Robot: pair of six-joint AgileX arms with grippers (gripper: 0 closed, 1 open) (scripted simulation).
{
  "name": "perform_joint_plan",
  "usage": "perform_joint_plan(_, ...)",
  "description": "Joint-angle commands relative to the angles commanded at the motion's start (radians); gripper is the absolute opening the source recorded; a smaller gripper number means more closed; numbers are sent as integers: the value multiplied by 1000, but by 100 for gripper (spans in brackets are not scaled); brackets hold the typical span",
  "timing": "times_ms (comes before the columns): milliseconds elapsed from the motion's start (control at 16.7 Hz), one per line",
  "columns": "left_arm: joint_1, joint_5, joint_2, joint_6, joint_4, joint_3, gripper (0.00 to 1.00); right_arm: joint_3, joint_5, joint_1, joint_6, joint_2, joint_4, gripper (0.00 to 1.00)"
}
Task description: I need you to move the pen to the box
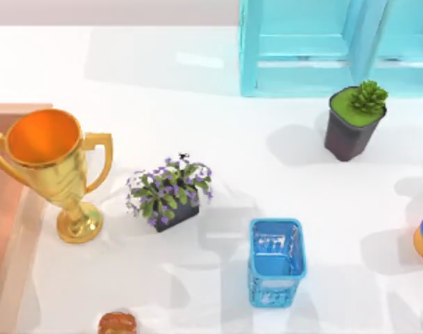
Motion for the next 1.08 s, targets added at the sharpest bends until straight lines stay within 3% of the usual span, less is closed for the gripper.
perform_joint_plan(720,0,0,0,0,0,0,98,0,0,0,0,0,0,100)
perform_joint_plan(1080,0,0,0,0,0,0,100,0,0,0,0,0,0,100)
